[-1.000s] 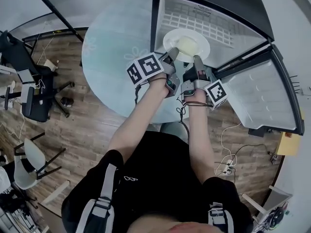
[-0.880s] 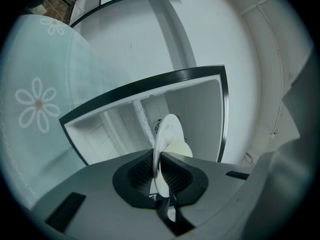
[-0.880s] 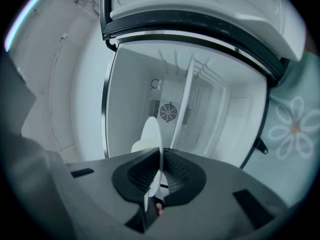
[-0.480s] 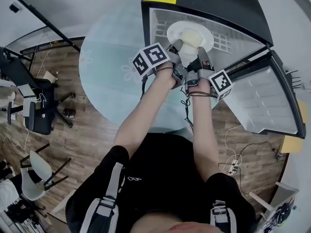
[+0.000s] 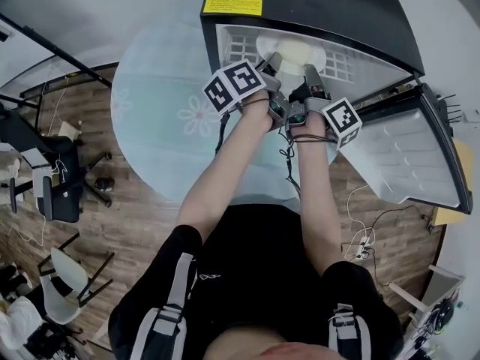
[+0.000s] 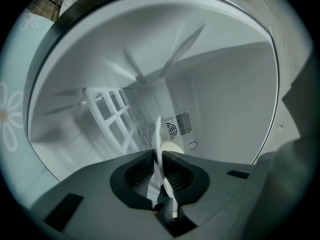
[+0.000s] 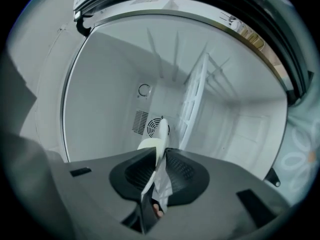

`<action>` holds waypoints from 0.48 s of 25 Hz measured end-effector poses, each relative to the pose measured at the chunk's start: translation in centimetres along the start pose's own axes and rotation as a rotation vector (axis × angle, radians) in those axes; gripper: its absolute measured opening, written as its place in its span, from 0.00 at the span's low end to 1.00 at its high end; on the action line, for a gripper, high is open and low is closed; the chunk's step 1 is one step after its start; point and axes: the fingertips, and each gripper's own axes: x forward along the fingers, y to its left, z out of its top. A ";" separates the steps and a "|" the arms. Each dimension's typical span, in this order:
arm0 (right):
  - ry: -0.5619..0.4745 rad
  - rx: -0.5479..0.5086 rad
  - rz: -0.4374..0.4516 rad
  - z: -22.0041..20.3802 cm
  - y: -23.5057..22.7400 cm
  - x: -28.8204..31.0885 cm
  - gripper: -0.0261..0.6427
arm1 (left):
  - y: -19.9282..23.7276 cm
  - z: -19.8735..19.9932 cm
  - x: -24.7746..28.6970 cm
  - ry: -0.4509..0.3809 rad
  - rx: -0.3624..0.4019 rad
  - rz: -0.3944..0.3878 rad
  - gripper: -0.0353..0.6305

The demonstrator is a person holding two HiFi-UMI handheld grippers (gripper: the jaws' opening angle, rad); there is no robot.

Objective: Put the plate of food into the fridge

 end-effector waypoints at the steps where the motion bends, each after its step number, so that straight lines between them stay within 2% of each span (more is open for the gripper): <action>1: -0.003 0.001 0.001 0.2 0.1 0.1 0.14 | -0.2 0.1 0.2 -0.002 0.002 -0.005 0.14; 4: -0.004 -0.002 0.007 0.3 0.4 0.1 0.18 | -0.6 0.2 0.3 0.007 -0.004 -0.017 0.18; 7: -0.004 -0.014 0.020 0.5 1.0 0.0 0.24 | -1.1 0.0 0.0 0.029 0.006 -0.034 0.28; 12: 0.005 -0.033 0.014 0.7 1.4 -0.7 0.26 | -0.6 -0.5 -0.9 0.030 0.016 -0.011 0.29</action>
